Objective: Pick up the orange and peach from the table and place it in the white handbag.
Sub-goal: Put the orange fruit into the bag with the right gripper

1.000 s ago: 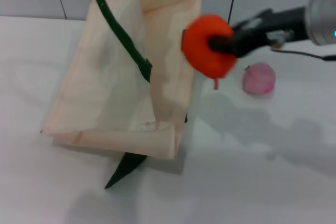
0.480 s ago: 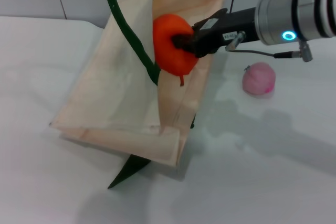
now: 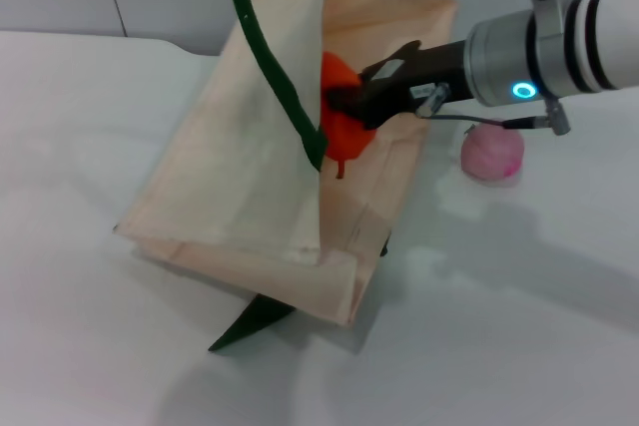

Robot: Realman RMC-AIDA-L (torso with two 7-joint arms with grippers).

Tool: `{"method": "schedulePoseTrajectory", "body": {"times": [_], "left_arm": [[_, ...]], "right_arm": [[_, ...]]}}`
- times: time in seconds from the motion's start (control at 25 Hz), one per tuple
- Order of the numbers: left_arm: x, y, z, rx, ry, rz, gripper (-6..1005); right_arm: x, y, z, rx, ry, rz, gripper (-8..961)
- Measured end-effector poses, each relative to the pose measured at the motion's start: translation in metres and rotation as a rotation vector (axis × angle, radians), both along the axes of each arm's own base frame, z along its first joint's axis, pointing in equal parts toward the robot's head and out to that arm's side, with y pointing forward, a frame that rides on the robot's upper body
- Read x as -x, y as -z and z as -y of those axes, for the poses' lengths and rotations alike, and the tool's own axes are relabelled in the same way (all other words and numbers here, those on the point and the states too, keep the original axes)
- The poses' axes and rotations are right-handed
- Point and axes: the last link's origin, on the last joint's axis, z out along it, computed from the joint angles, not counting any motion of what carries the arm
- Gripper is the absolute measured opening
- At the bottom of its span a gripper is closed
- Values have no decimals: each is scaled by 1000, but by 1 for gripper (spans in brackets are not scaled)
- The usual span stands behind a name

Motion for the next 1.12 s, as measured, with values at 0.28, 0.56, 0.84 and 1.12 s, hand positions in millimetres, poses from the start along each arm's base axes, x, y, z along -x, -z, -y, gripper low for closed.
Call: {"method": "schedulePoseTrajectory", "body": {"times": [0.28, 0.56, 0.84, 1.12], "left_arm": [[-1, -1, 0, -3, 5, 0, 121], [-3, -1, 0, -3, 12, 2, 121], [-4, -1, 0, -3, 13, 2, 121], [-2, -1, -1, -8, 8, -1, 121]], "right_arm": [[19, 16, 16, 83, -67, -43, 61], [18, 25, 15, 115, -69, -6, 60], [17, 31, 9, 136, -48, 26, 58], [15, 30, 7, 137, -32, 24, 360]]}}
